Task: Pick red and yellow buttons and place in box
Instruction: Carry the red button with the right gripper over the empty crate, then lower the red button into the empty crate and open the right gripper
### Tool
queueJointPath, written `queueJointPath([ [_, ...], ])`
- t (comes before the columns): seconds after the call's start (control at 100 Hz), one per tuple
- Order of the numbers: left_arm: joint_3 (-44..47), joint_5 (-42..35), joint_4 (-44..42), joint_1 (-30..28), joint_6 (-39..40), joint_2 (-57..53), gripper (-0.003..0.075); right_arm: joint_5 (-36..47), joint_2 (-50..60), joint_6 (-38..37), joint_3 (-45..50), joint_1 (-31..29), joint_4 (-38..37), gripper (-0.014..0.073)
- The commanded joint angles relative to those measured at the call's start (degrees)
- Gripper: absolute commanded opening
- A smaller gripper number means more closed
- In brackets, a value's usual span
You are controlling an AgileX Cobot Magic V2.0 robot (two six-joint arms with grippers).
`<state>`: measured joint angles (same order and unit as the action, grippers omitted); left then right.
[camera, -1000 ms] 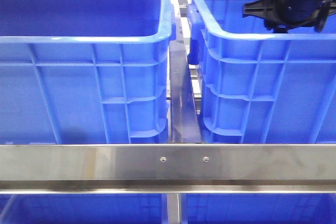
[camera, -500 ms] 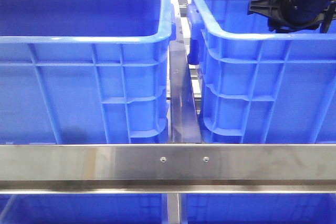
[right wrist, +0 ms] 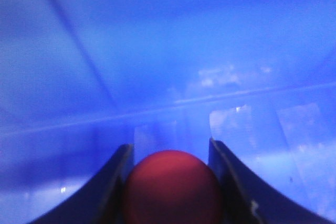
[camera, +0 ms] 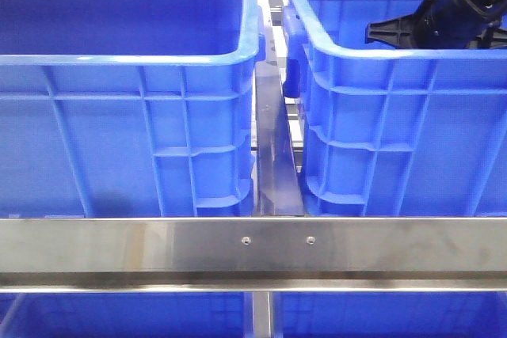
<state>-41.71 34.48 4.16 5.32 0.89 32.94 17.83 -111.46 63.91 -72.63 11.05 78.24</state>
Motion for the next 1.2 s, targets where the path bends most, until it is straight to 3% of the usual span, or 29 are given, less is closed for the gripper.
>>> queueJointPath([
  [0.0,-1.55,-4.60,0.26,-0.04,0.41,0.05,-0.0019,-1.93,1.46,-0.02,-1.32,-0.22,-1.10,0.0197],
  [0.17,-1.55,-4.60,0.26,-0.04,0.41,0.05,-0.0019,-3.57,1.40,-0.02,-1.32,-0.22,-1.05,0.0229],
  [0.43,-1.55,-4.60,0.26,-0.04,0.41,0.05,-0.0019,-4.15,1.47,0.04,-1.32,-0.22,-0.99,0.0491],
  [0.52,-1.55,-4.60,0.26,-0.04,0.41,0.05,-0.0019,-4.41,1.78,0.04,-1.32,-0.22,-0.76,0.0546],
  [0.96,-1.55,-4.60,0.26,-0.04,0.41,0.05,-0.0019,-4.69,10.60,3.62,-0.47,-0.22,-0.35,0.0553],
  [1.19,-1.55,-4.50,0.26,-0.04,0.41,0.05,-0.0019,-11.78,21.96,5.61,5.17,-0.22,-0.35,0.0553],
])
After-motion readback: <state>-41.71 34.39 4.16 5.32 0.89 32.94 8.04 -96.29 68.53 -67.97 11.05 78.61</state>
